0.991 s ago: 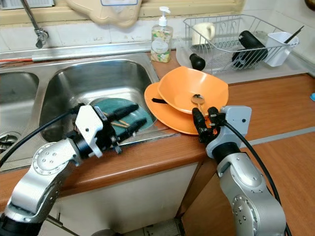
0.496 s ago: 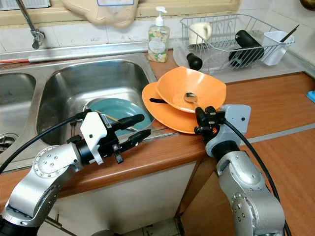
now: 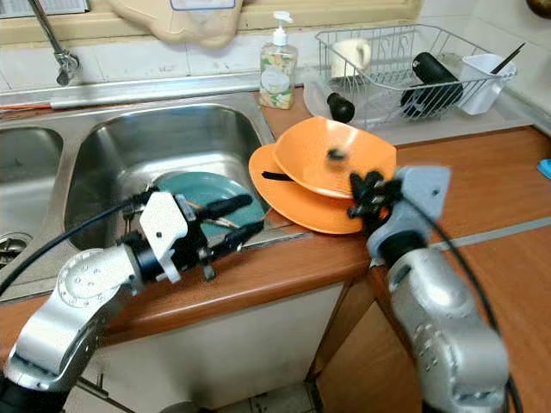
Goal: Kitchen organization
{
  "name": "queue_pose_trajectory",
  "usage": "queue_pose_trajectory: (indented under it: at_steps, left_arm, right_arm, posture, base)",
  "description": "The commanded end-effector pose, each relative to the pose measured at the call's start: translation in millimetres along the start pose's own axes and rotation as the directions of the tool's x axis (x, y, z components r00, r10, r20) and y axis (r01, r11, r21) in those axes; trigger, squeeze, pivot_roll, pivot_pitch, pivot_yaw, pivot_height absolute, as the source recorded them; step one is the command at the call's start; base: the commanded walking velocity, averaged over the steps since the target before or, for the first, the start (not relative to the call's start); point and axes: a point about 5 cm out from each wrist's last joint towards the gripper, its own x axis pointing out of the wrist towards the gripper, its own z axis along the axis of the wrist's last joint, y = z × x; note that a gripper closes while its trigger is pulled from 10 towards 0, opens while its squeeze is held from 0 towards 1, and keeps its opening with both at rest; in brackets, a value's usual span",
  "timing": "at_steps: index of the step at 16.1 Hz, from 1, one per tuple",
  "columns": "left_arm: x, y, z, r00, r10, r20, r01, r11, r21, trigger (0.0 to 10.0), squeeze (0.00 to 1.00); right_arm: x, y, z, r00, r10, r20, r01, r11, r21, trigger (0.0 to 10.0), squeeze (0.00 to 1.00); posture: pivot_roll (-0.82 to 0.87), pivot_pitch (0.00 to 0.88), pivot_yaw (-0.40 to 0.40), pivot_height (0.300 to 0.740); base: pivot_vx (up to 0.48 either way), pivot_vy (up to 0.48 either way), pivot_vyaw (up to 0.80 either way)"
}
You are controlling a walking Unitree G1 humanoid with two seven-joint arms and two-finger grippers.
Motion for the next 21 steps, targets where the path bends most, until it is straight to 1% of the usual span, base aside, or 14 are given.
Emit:
queue_pose_trajectory:
  at_steps: [1,3,4,6,7,11,12,13,15,16,18,19,20,21]
  left_arm:
    - [4.5,3.0,5.3,1.000,0.002,0.017,-0.003,0.998,0.060,10.0,0.00]
    - [16.8,10.0,14.8,0.998,0.007,0.056,-0.016,0.988,0.154,10.0,0.00]
    - [20.2,11.7,16.4,0.998,0.009,0.061,-0.019,0.984,0.180,10.0,0.00]
    - [33.0,18.5,18.8,0.997,0.034,0.066,-0.052,0.958,0.283,10.0,0.00]
    - [39.1,23.3,16.8,0.998,0.044,0.043,-0.057,0.935,0.350,10.0,0.00]
    - [48.2,35.9,14.5,0.995,0.100,0.031,-0.103,0.886,0.453,10.0,0.00]
    - [50.5,37.0,13.4,0.995,0.096,0.025,-0.097,0.875,0.475,6.0,0.00]
    - [51.7,37.8,12.0,0.995,0.100,0.017,-0.096,0.868,0.487,5.2,0.00]
    - [57.1,43.6,6.1,0.990,0.138,-0.002,-0.115,0.837,0.536,4.9,0.00]
    - [58.8,44.6,5.6,0.990,0.142,0.002,-0.120,0.832,0.541,4.3,0.00]
    - [61.6,45.8,5.3,0.989,0.147,0.008,-0.127,0.828,0.546,3.6,0.00]
    - [62.5,46.4,3.5,0.989,0.147,0.002,-0.124,0.822,0.555,2.8,0.00]
    - [63.1,46.9,2.0,0.989,0.149,-0.001,-0.123,0.819,0.561,1.6,0.00]
    - [63.3,47.0,1.6,0.989,0.150,-0.002,-0.122,0.816,0.564,1.2,0.00]
  right_arm:
    - [1.8,0.1,9.9,0.999,0.030,0.031,-0.030,0.999,0.012,0.0,0.00]
    - [3.7,11.6,28.0,0.982,0.168,0.085,-0.170,0.985,0.023,0.0,0.00]
    - [3.7,15.4,30.2,0.975,0.206,0.086,-0.209,0.978,0.021,0.0,0.00]
    - [2.5,29.6,32.7,0.944,0.326,0.053,-0.326,0.945,-0.008,0.0,0.00]
    - [1.5,37.9,34.0,0.927,0.373,0.042,-0.373,0.928,-0.015,0.0,0.00]
    - [1.7,47.2,35.4,0.906,0.424,0.020,-0.424,0.906,-0.019,0.0,0.00]
    - [1.8,49.2,36.0,0.901,0.434,0.017,-0.434,0.901,-0.017,0.0,0.00]
    - [1.9,50.4,36.1,0.898,0.441,0.015,-0.440,0.898,-0.016,0.0,0.00]
    - [1.8,56.2,36.0,0.884,0.468,0.003,-0.468,0.884,-0.012,0.0,0.00]
    - [1.5,58.1,35.5,0.879,0.476,-0.002,-0.476,0.879,-0.011,0.0,0.00]
    - [0.9,61.0,35.0,0.872,0.489,-0.010,-0.489,0.872,-0.010,0.0,0.00]
    - [1.0,61.7,35.3,0.871,0.492,-0.011,-0.492,0.871,-0.009,0.0,0.00]
    - [1.0,62.2,35.6,0.870,0.493,-0.011,-0.493,0.870,-0.008,0.0,0.00]
    - [0.9,62.6,35.8,0.869,0.494,-0.010,-0.494,0.869,-0.008,0.0,0.00]
  posture:
    - [-0.09,0.000,0.013,0.740]
    - [-0.10,0.000,0.011,0.740]
    - [-0.10,0.000,0.010,0.740]
    - [-0.10,0.000,0.008,0.740]
    - [-0.10,0.000,0.008,0.740]
    - [-0.10,0.000,0.005,0.740]
    - [-0.10,0.000,0.001,0.740]
    - [-0.10,0.000,0.000,0.740]
    - [-0.10,0.000,-0.002,0.740]
    - [-0.10,0.000,-0.002,0.740]
    - [-0.10,0.000,-0.001,0.740]
    - [-0.10,0.000,0.001,0.740]
    - [-0.10,0.000,0.001,0.740]
    - [-0.10,0.000,0.001,0.740]
  base:
    - [0.000,0.000,0.00]
    - [0.000,0.000,0.00]
    - [0.000,0.000,0.00]
    - [0.000,0.000,0.00]
    - [0.000,0.000,0.00]
    - [0.000,0.000,0.00]
    - [0.000,0.000,0.00]
    - [0.000,0.000,0.00]
    - [0.000,0.000,0.00]
    - [0.000,0.000,0.00]
    - [0.000,0.000,0.00]
    - [0.000,0.000,0.00]
    - [0.000,0.000,0.00]
    - [0.000,0.000,0.00]
